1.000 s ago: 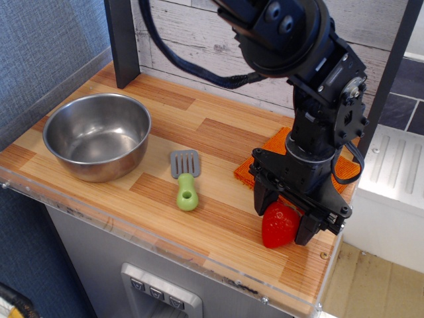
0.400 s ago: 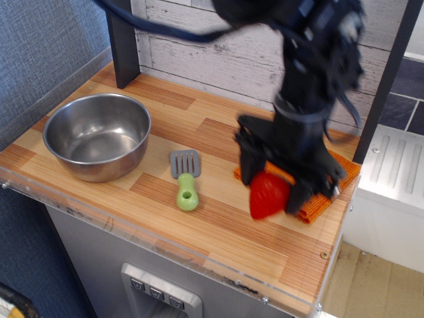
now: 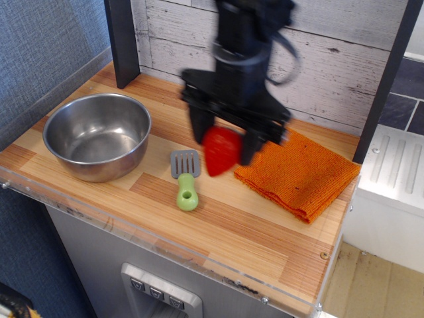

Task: Put the strawberry into the pot.

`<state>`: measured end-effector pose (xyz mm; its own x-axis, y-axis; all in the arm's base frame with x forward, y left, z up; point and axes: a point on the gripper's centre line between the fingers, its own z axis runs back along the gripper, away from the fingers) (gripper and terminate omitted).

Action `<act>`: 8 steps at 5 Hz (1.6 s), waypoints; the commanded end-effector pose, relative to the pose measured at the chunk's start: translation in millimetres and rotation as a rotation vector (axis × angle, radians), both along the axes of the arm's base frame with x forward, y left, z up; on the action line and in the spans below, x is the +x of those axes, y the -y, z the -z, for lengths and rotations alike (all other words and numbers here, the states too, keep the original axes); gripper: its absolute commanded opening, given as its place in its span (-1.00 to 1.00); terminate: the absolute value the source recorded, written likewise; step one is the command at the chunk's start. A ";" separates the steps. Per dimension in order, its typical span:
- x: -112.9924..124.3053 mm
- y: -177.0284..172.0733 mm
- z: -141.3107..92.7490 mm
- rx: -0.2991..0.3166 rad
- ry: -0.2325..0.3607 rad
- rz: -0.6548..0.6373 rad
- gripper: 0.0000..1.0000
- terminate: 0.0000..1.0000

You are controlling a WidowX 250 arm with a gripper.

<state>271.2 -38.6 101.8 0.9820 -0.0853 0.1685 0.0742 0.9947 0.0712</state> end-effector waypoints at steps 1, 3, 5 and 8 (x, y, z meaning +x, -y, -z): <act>-3.4 -56.7 -13.0 0.006 0.057 -0.126 -1.00 -1.00; 0.3 -111.6 -2.8 0.013 0.054 -0.246 -1.00 -1.00; -1.6 -150.8 11.9 0.020 0.012 -0.338 -1.00 -1.00; 8.3 -156.0 51.3 -0.025 -0.015 -0.368 -1.00 -1.00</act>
<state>283.5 118.0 40.2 0.9502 0.2896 0.1154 -0.2957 0.9545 0.0392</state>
